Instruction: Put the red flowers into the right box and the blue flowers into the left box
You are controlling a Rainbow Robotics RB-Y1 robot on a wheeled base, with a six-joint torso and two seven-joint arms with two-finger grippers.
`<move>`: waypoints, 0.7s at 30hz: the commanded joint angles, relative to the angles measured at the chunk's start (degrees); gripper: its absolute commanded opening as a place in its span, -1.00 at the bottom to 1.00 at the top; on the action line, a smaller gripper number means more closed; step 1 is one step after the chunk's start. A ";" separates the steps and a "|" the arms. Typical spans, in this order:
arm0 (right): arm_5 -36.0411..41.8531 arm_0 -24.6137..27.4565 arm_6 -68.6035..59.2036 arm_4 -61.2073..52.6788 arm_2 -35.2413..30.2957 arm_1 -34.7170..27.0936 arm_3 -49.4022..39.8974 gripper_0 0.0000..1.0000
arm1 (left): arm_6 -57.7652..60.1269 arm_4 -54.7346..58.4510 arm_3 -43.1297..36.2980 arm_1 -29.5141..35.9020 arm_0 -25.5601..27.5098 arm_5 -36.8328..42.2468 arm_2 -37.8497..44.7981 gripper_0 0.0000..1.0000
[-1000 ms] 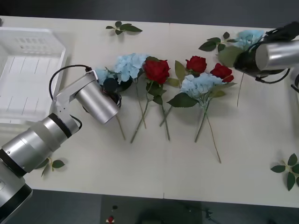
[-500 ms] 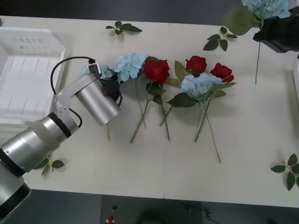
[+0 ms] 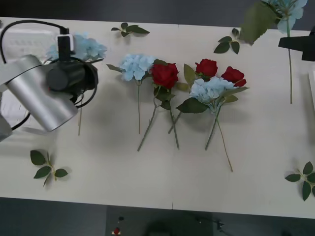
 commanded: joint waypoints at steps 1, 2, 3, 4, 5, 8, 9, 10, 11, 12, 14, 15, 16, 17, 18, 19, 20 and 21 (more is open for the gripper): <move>2.55 0.76 8.27 -5.93 -1.92 0.25 -2.09 -1.00 | -6.98 0.46 -6.42 4.81 8.40 -2.06 9.96 -1.00; 2.99 0.93 9.59 -6.63 -2.18 0.43 -2.09 -1.00 | -7.85 0.99 -6.95 5.17 9.37 -2.24 11.36 -1.00; 3.60 1.20 12.23 -7.95 -2.53 0.87 -2.09 -1.00 | -9.96 2.57 -8.09 6.04 11.39 -2.15 14.70 -1.00; 4.39 1.29 14.51 -9.35 -2.71 1.39 -2.09 -1.00 | -12.07 4.24 -8.70 6.57 13.23 -2.15 17.78 -1.00; 4.83 1.37 15.74 -10.23 -2.80 1.74 -2.09 -1.00 | -13.30 5.20 -8.97 6.66 14.29 -2.15 19.71 -1.00; 6.77 1.64 20.49 -13.84 -2.89 3.15 -2.00 -1.00 | -19.19 9.95 -9.41 6.84 18.33 -2.15 27.97 -1.00; 7.82 1.64 22.77 -14.98 -2.97 3.77 -2.09 -1.00 | -21.92 12.32 -9.23 6.75 20.09 -2.15 31.75 -1.00; 8.17 1.64 23.74 -15.42 -3.06 4.03 -2.09 -1.00 | -22.80 13.38 -9.14 6.75 20.70 -2.15 33.34 -1.00; 8.79 1.64 25.67 -16.39 -3.06 4.47 -2.09 -1.00 | -24.73 15.40 -8.88 6.75 21.67 -2.15 36.06 -1.00; 9.49 1.64 27.34 -17.62 -3.06 4.73 -2.09 -1.00 | -26.93 17.42 -8.35 6.75 22.64 -2.15 38.70 -1.00; 11.51 1.64 29.72 -19.73 -3.06 5.26 -2.09 -1.00 | -30.62 21.11 -6.59 6.75 23.69 -2.15 42.83 -1.00; 12.21 1.64 30.42 -20.25 -3.06 5.35 -2.09 -1.00 | -31.58 22.17 -5.89 6.75 23.87 -2.15 43.88 -1.00; 13.45 1.64 31.56 -21.31 -3.15 5.52 -2.09 -1.00 | -33.34 23.84 -4.40 6.75 24.13 -2.15 45.55 -1.00; 14.76 1.64 32.62 -22.36 -3.15 5.61 -2.09 -1.00 | -35.54 25.60 -2.64 6.75 24.31 -2.15 47.49 -1.00; 15.73 1.64 33.23 -23.06 -3.15 5.61 -2.09 -1.00 | -37.21 26.83 -1.32 6.75 24.40 -2.15 48.80 -1.00; 16.61 1.64 33.85 -23.86 -3.15 5.79 -2.09 -1.00 | -39.06 28.14 0.17 6.75 24.31 -2.15 50.03 -1.00; 17.22 1.64 33.94 -24.56 -3.15 6.14 -2.17 -1.00 | -40.81 29.11 1.67 6.75 24.40 -2.15 51.35 -1.00; 17.75 1.64 34.02 -25.26 -3.15 6.75 -2.53 -1.00 | -43.45 30.43 3.51 6.75 24.31 -2.15 53.02 -0.99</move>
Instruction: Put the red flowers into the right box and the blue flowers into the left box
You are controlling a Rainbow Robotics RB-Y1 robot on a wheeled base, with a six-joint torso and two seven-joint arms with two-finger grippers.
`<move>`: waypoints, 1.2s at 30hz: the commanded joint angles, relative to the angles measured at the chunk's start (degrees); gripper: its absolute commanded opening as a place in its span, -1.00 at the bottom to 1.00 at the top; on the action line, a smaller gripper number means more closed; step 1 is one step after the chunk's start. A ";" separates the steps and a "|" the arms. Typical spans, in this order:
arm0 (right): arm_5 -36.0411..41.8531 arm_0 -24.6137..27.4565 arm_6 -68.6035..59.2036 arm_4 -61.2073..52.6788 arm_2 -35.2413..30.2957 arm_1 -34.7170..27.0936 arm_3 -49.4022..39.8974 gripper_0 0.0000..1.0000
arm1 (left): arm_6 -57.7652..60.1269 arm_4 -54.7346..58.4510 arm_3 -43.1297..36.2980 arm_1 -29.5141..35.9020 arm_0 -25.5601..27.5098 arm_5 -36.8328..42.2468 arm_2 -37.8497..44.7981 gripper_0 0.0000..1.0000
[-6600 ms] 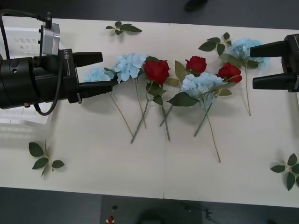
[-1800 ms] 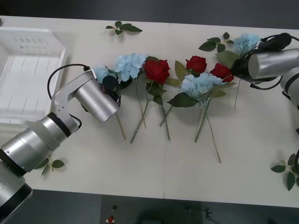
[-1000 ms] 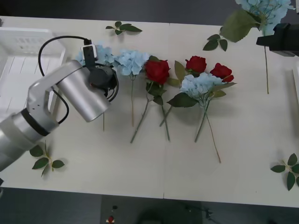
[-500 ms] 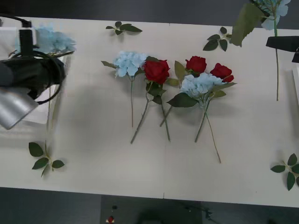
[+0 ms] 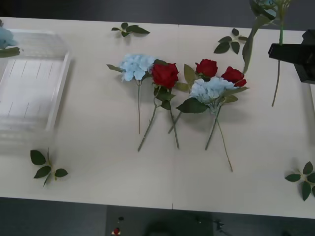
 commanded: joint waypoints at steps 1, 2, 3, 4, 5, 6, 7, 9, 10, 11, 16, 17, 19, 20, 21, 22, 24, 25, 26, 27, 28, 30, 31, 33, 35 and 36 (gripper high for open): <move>1.58 -0.61 1.26 -2.69 -1.17 1.11 -1.95 -1.00 | -8.91 3.76 5.30 1.24 -0.42 -0.33 4.81 -0.98; 1.50 -0.61 1.44 -2.87 -1.17 1.90 -2.74 -1.00 | -11.28 4.72 7.15 1.24 -0.60 -0.68 5.78 -0.95; 1.50 -0.61 1.53 -2.87 -1.17 2.43 -3.53 -1.00 | -12.86 5.34 8.55 1.24 -0.86 -1.21 6.13 -0.88; 1.50 -0.61 1.62 -2.69 -1.17 3.31 -4.58 -1.00 | -14.97 6.04 10.66 1.24 -1.30 -2.26 6.57 -0.44; 1.50 -0.70 1.53 -2.43 -1.17 3.92 -5.37 -1.00 | -16.29 6.74 12.07 1.24 -1.48 -3.23 6.83 0.09; 1.50 -0.70 1.44 -2.08 -1.17 4.36 -6.08 -1.00 | -17.69 7.62 13.30 1.24 -1.57 -4.28 7.18 0.63; 1.50 -0.87 1.09 -1.73 -1.08 4.72 -7.31 -1.00 | -20.16 9.38 15.23 1.24 -1.74 -5.78 7.45 1.00; 1.41 -1.22 0.65 -1.20 -0.82 5.07 -8.45 -1.00 | -22.53 11.31 16.73 1.24 -2.09 -6.39 7.62 1.00; 1.32 -1.66 0.39 -1.29 -0.20 5.24 -8.71 -1.00 | -23.85 12.72 17.17 1.24 -2.27 -6.39 7.62 1.00; 1.32 -2.01 0.12 -1.20 0.24 5.42 -8.71 -1.00 | -24.37 13.42 17.26 1.24 -2.27 -6.39 7.62 1.00; -0.35 -4.65 -1.11 -1.20 4.81 6.03 -8.71 -1.00 | -30.35 22.04 14.71 1.24 -2.27 -6.04 6.48 1.00; -0.70 -5.00 -1.28 -1.20 5.33 6.03 -8.71 -1.00 | -31.14 23.27 13.92 1.24 -2.36 -5.78 6.39 1.00; -1.84 -6.14 -1.81 -1.20 7.18 6.03 -8.63 -1.00 | -32.81 27.66 10.93 1.07 -2.36 -4.28 6.13 1.00; -2.37 -6.85 -2.51 -1.20 8.06 6.03 -8.71 -1.00 | -32.99 30.47 8.99 0.80 -2.44 -3.58 6.13 1.00; -2.55 -7.02 -3.13 -1.29 8.50 6.03 -8.71 -1.00 | -33.08 31.71 8.11 0.63 -2.44 -3.58 6.04 1.00; -2.81 -7.73 -4.80 -1.20 9.46 6.03 -8.71 -1.00 | -33.25 33.99 5.65 0.10 -2.44 -3.58 5.69 1.00; -3.16 -8.87 -7.09 -1.11 10.70 6.03 -8.71 -1.00 | -33.34 36.98 2.05 -0.51 -2.80 -4.20 4.19 1.00; -3.43 -9.40 -7.96 -0.85 11.31 6.03 -8.71 -1.00 | -33.34 38.56 1.17 -0.69 -3.06 -4.81 2.96 1.00; -3.69 -9.84 -8.84 -0.67 11.66 6.03 -8.71 -1.00 | -33.43 39.79 0.56 -0.78 -3.32 -5.43 1.73 1.00; -4.04 -10.36 -9.99 -0.50 12.01 6.12 -8.63 -1.00 | -33.60 42.78 0.38 -0.78 -3.41 -6.57 -0.03 1.00; -4.39 -10.72 -11.13 -0.06 12.28 6.39 -8.71 -1.00 | -34.92 45.50 0.38 -0.95 -3.59 -7.98 -1.70 1.00; -4.74 -11.42 -13.06 1.09 12.37 7.00 -8.71 -1.00 | -38.00 49.55 0.56 -1.48 -3.76 -10.70 -4.33 1.00; -4.83 -12.12 -14.29 2.23 12.37 7.62 -8.71 -1.00 | -40.46 51.04 0.56 -2.10 -3.85 -12.46 -6.00 1.00; -5.36 -13.18 -16.67 3.99 12.37 8.49 -8.71 -1.00 | -44.85 52.71 0.64 -3.77 -3.94 -15.45 -8.81 1.00; -5.71 -13.97 -18.25 5.39 12.54 9.37 -8.71 -1.00 | -48.02 54.03 0.82 -5.35 -3.85 -17.20 -10.57 1.00; -6.24 -14.67 -19.83 6.53 12.63 9.90 -8.71 -1.00 | -51.53 55.61 0.91 -7.11 -3.85 -18.26 -12.07 1.00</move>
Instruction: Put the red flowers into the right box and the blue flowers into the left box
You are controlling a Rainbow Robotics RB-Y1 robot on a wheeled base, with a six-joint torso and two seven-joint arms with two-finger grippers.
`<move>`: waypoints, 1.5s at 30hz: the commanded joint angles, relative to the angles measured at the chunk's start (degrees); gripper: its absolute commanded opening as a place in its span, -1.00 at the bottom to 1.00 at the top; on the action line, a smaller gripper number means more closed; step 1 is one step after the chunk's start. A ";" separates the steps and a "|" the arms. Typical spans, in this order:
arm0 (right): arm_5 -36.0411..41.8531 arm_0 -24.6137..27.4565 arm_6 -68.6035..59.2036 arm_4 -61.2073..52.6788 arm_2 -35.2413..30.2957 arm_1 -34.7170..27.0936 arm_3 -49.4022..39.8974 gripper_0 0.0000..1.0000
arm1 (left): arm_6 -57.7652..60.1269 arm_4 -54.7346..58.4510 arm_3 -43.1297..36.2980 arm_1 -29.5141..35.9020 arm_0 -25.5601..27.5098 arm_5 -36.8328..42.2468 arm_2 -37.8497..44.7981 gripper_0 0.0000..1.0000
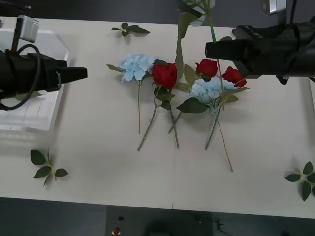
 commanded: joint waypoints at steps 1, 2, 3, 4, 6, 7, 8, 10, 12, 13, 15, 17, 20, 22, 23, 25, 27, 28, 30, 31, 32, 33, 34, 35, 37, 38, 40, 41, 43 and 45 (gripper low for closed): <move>-1.49 -3.70 -6.89 3.04 -0.58 2.98 -1.12 -1.00 | -11.16 4.14 -0.15 -5.13 -0.73 -3.50 -2.41 1.00; -1.76 -3.96 -7.50 3.31 -0.50 3.16 -1.12 -1.00 | -12.40 4.57 -0.06 -5.83 -0.64 -3.59 -2.76 1.00; -2.20 -4.40 -8.56 3.40 -0.14 3.33 -1.04 -1.00 | -14.86 5.37 -0.06 -7.15 -0.29 -3.59 -3.20 1.00; -2.64 -4.93 -9.52 3.40 0.21 3.42 -1.12 -1.00 | -16.79 5.98 -0.06 -8.20 0.06 -3.59 -3.38 1.00; -3.78 -5.63 -11.63 3.31 1.17 3.60 -1.12 -1.00 | -21.62 7.83 -0.06 -10.40 0.94 -3.32 -3.73 1.00; -4.40 -6.07 -12.69 3.40 1.44 3.86 -1.30 -1.00 | -24.35 9.58 -0.06 -11.46 1.38 -3.24 -4.26 1.00; -4.75 -6.24 -13.57 3.31 1.70 4.03 -1.30 -1.00 | -26.37 10.99 -0.06 -12.07 1.73 -3.15 -4.61 1.00; -5.54 -6.68 -15.15 3.40 2.05 4.39 -1.56 -1.00 | -30.50 14.15 -0.06 -13.92 2.34 -2.88 -5.58 1.00; -6.24 -6.86 -15.94 3.40 2.40 4.65 -1.74 -1.00 | -33.31 16.97 0.12 -15.50 2.70 -2.36 -6.19 1.00; -6.77 -6.86 -16.03 3.40 2.67 4.74 -1.92 -1.00 | -34.98 18.37 0.38 -16.73 2.78 -1.65 -6.46 1.00; -7.47 -6.95 -16.20 3.31 3.20 4.74 -2.18 -1.00 | -37.80 19.78 1.08 -19.19 2.96 -0.34 -6.46 1.00; -7.82 -6.95 -16.29 3.31 3.46 4.74 -2.27 -1.00 | -39.99 21.01 2.40 -21.21 2.96 1.16 -6.46 1.00; -8.26 -6.95 -16.56 3.40 3.64 4.91 -2.35 -1.00 | -46.15 22.77 5.04 -24.73 2.78 2.92 -6.46 1.00; -8.35 -6.95 -16.64 3.31 3.64 5.00 -2.44 -1.00 | -48.78 23.82 6.62 -26.57 2.43 4.06 -6.54 1.00; -8.35 -6.95 -16.64 3.40 3.64 5.09 -2.35 -1.00 | -48.83 24.53 7.41 -27.54 2.08 4.67 -6.63 1.00; -8.53 -6.95 -16.73 3.31 3.64 5.00 -2.44 -1.00 | -48.83 25.14 8.99 -29.39 1.38 5.47 -6.63 1.00; -8.53 -6.95 -16.73 3.40 3.64 5.00 -2.44 -1.00 | -48.83 25.23 10.31 -31.41 0.59 5.90 -6.72 1.00; -8.53 -6.86 -16.82 3.40 3.64 5.00 -2.44 -1.00 | -48.83 25.32 10.66 -32.37 0.06 5.82 -7.07 1.00; -8.53 -6.95 -16.82 3.31 3.64 5.00 -2.44 -1.00 | -48.83 25.23 10.75 -33.34 -0.91 5.64 -7.95 1.00; -8.61 -6.95 -16.82 3.31 3.64 5.00 -2.44 -1.00 | -48.83 25.32 10.75 -33.69 -1.61 5.11 -8.65 1.00; -8.61 -6.95 -16.82 3.40 3.64 5.00 -2.44 -1.00 | -48.83 25.49 10.75 -33.96 -2.40 4.41 -9.44 1.00; -8.61 -6.86 -16.82 3.31 3.64 5.00 -2.44 -1.00 | -48.83 25.67 10.75 -34.04 -2.84 4.15 -9.88 1.00; -8.70 -6.95 -16.82 3.40 3.64 5.00 -2.44 -1.00 | -48.83 25.76 10.75 -34.39 -4.16 3.09 -11.03 1.00; -8.70 -6.95 -16.82 3.40 3.64 5.00 -2.44 -1.00 | -48.83 25.76 10.75 -34.39 -4.60 2.57 -11.47 1.00; -8.88 -6.95 -16.82 3.40 3.64 5.00 -2.44 -1.00 | -48.83 25.76 10.75 -34.39 -6.18 0.28 -13.31 1.00; -8.88 -6.95 -16.82 3.40 3.64 5.00 -2.44 -1.00 | -48.83 25.76 10.75 -34.39 -6.97 -0.95 -14.28 1.00; -9.05 -6.95 -16.82 3.31 3.64 5.00 -2.35 -1.00 | -48.83 25.32 10.75 -34.39 -8.03 -2.71 -15.51 1.00; -9.05 -6.86 -16.82 3.40 3.64 5.09 -2.44 -1.00 | -48.83 24.79 10.75 -34.39 -8.55 -3.59 -16.12 1.00; -9.14 -6.95 -16.82 3.31 3.64 5.09 -2.44 -1.00 | -48.83 23.47 10.84 -34.39 -9.70 -5.17 -17.00 1.00; -9.14 -6.95 -16.82 3.31 3.64 5.09 -2.35 -1.00 | -48.83 22.68 11.28 -34.39 -10.93 -6.49 -18.06 1.00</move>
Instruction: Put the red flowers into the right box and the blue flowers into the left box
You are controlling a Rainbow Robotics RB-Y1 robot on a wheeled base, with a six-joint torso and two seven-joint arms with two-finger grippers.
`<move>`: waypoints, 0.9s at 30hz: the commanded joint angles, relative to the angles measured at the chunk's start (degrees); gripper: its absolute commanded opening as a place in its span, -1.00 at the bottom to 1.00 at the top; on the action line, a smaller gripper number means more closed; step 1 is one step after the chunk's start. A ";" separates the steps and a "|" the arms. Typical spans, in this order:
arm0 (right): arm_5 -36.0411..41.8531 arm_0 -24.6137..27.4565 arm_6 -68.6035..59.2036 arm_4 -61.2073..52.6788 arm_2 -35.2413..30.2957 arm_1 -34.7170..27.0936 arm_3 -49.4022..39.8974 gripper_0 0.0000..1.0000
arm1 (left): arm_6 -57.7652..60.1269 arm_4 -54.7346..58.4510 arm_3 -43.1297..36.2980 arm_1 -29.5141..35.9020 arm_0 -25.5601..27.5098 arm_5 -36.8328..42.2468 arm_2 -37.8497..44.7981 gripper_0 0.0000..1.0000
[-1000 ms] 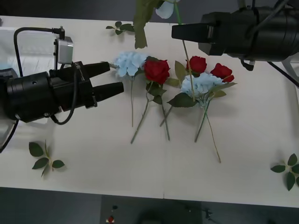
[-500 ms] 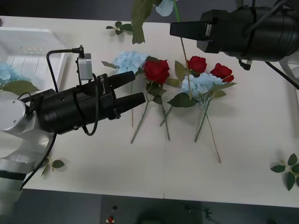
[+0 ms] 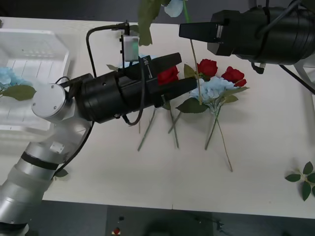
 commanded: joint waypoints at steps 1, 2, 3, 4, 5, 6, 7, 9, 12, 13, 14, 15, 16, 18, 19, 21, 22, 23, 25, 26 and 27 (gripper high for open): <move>-0.65 -1.38 -1.57 -0.16 -0.44 0.94 -2.25 -1.00 | -0.22 -1.34 0.24 0.31 -3.41 -2.53 -1.42 1.00; -0.74 -1.38 -1.57 -0.16 -0.44 0.94 -2.33 -1.00 | -0.22 -1.34 1.03 0.22 -3.85 -2.53 -1.78 1.00; -0.74 -1.30 -1.57 -0.16 -0.44 0.94 -2.25 -1.00 | -0.22 -1.34 1.91 0.04 -4.37 -2.53 -2.13 1.00; -0.74 -1.38 -1.57 -0.16 -0.44 0.94 -2.33 -1.00 | -0.22 -1.34 2.52 -0.04 -4.81 -2.53 -2.22 1.00; -0.83 -1.38 -1.57 -0.24 -0.44 0.94 -2.25 -1.00 | -0.22 -1.34 2.96 -0.13 -4.99 -2.44 -2.30 1.00; -0.83 -1.30 -1.57 -0.16 -0.44 0.94 -2.25 -1.00 | -0.22 -1.43 3.49 -0.22 -5.34 -2.44 -2.57 1.00; -0.83 -1.38 -1.57 -0.16 -0.44 0.94 -2.33 -1.00 | -0.22 -1.52 3.93 -0.31 -5.60 -2.44 -2.74 1.00; -0.83 -1.30 -1.57 -0.24 -0.44 0.94 -2.33 -1.00 | -0.22 -1.52 5.07 -0.31 -6.22 -2.44 -3.27 0.67; -0.83 -1.38 -1.57 -0.24 -0.44 0.94 -2.33 -1.00 | -0.22 -1.87 6.04 -0.31 -6.92 -2.53 -3.71 0.01; -0.91 -1.30 -1.57 -0.16 -0.44 1.03 -2.33 -1.00 | -0.22 -2.14 6.30 -0.31 -7.10 -2.44 -3.80 -0.28; -0.91 -1.30 -1.57 -0.16 -0.44 1.12 -2.25 -1.00 | -0.22 -2.49 6.65 -0.31 -7.19 -2.44 -3.80 -0.57; -0.91 -1.30 -1.57 -0.16 -0.44 1.12 -2.33 -1.00 | -0.22 -2.93 6.74 -0.31 -7.27 -2.44 -3.80 -0.85; -0.91 -1.30 -1.57 -0.16 -0.44 1.12 -2.25 -1.00 | -0.22 -3.72 6.74 -0.31 -7.27 -2.44 -3.89 -1.00; -0.91 -1.30 -1.57 -0.16 -0.35 1.12 -2.25 -1.00 | -0.22 -4.68 6.74 -0.31 -7.27 -2.53 -3.89 -1.00; -0.91 -1.30 -1.57 -0.16 -0.35 1.12 -2.25 -1.00 | -0.22 -4.86 6.74 -0.31 -7.27 -2.53 -3.80 -1.00; -0.91 -1.30 -1.57 -0.16 -0.35 1.12 -2.25 -1.00 | -0.22 -4.95 6.74 -0.31 -7.27 -2.53 -3.97 -1.00; -0.91 -1.30 -1.57 -0.16 -0.35 1.12 -2.25 -1.00 | -0.22 -4.95 6.74 -0.31 -7.27 -2.44 -3.97 -1.00; -0.91 -1.30 -1.57 -0.16 -0.26 1.12 -2.25 -1.00 | -0.22 -4.95 6.74 -0.22 -7.27 -2.44 -3.97 -1.00; -0.91 -1.30 -1.57 -0.16 -0.35 1.12 -2.33 -1.00 | -0.22 -4.95 6.74 -0.22 -7.27 -2.53 -3.97 -1.00; -0.91 -1.30 -1.57 -0.24 -0.35 1.12 -2.25 -1.00 | -0.22 -4.95 6.74 -0.22 -7.27 -2.44 -3.97 -1.00; -0.91 -1.30 -1.66 -0.16 -0.35 1.12 -2.33 -1.00 | -0.22 -4.95 6.74 -0.13 -7.27 -2.44 -3.97 -1.00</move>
